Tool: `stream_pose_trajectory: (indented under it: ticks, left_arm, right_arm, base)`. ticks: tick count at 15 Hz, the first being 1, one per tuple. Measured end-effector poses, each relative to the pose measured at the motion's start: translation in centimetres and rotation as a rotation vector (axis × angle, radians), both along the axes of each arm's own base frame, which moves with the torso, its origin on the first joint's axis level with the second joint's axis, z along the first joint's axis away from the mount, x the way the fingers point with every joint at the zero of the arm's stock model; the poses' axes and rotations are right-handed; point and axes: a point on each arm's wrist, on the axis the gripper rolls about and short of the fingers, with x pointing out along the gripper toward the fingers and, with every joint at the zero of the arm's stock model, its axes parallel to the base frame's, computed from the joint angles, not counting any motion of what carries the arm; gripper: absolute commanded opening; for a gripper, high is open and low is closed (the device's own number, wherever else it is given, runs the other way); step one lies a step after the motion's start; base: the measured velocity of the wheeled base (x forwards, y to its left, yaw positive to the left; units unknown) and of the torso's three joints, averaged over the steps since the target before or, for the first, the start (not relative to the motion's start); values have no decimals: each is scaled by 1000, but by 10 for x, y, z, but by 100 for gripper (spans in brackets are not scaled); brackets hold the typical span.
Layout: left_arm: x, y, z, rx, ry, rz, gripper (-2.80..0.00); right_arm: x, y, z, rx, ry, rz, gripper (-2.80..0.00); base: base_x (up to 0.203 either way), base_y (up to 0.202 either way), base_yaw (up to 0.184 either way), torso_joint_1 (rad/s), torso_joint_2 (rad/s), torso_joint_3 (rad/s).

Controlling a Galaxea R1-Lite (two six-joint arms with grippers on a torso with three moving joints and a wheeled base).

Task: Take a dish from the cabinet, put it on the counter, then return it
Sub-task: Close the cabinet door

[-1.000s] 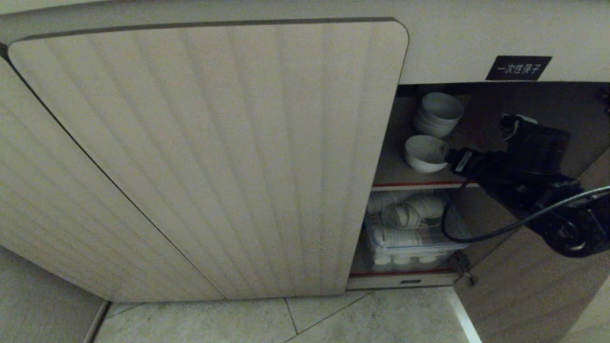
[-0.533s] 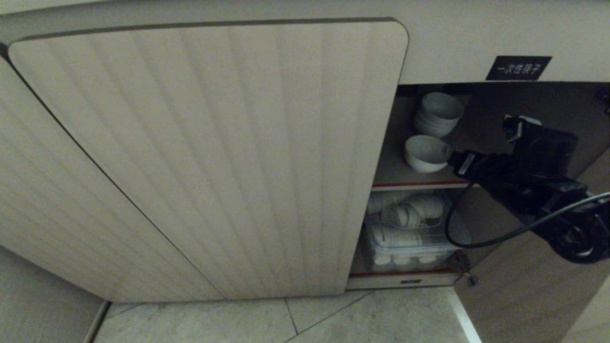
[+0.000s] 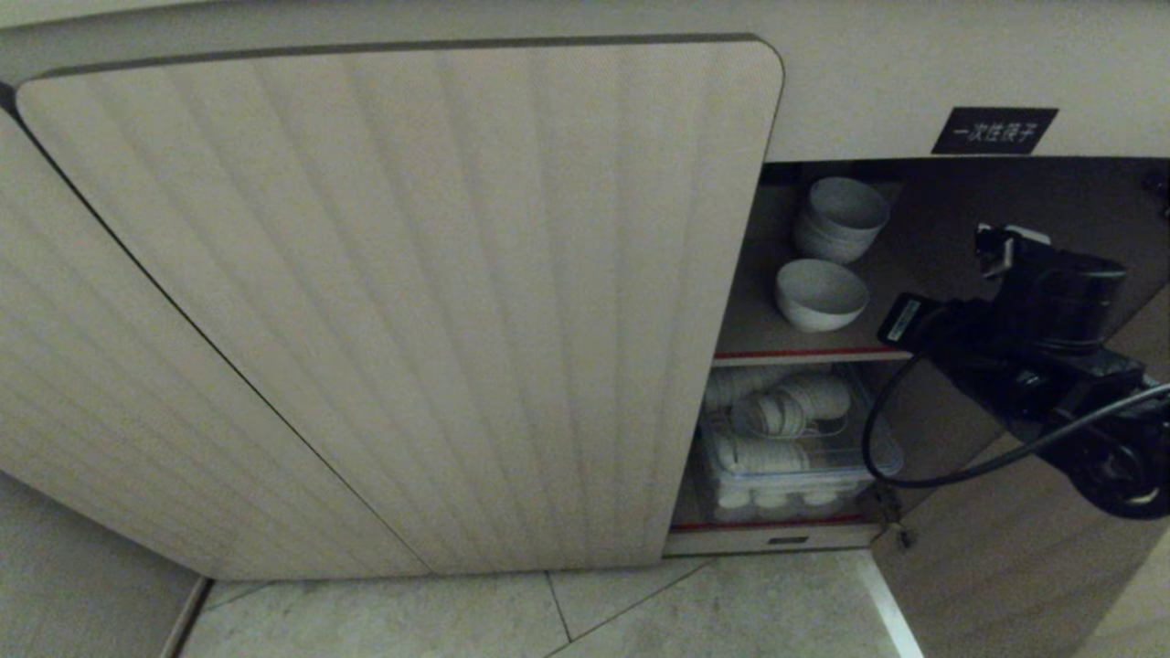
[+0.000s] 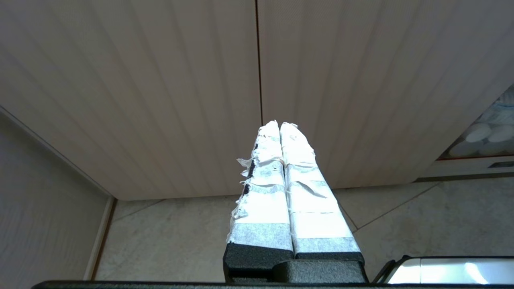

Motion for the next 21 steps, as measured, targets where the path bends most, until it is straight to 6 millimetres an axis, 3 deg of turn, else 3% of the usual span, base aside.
stream_pose_trajectory:
  ticks: [21]
  left_arm:
    - [0,0,0,1,0,0,-280]
  right_arm:
    - [-57,-4,-3,-31,40,23,-280]
  base:
    - [0,0,0,0,0,0]
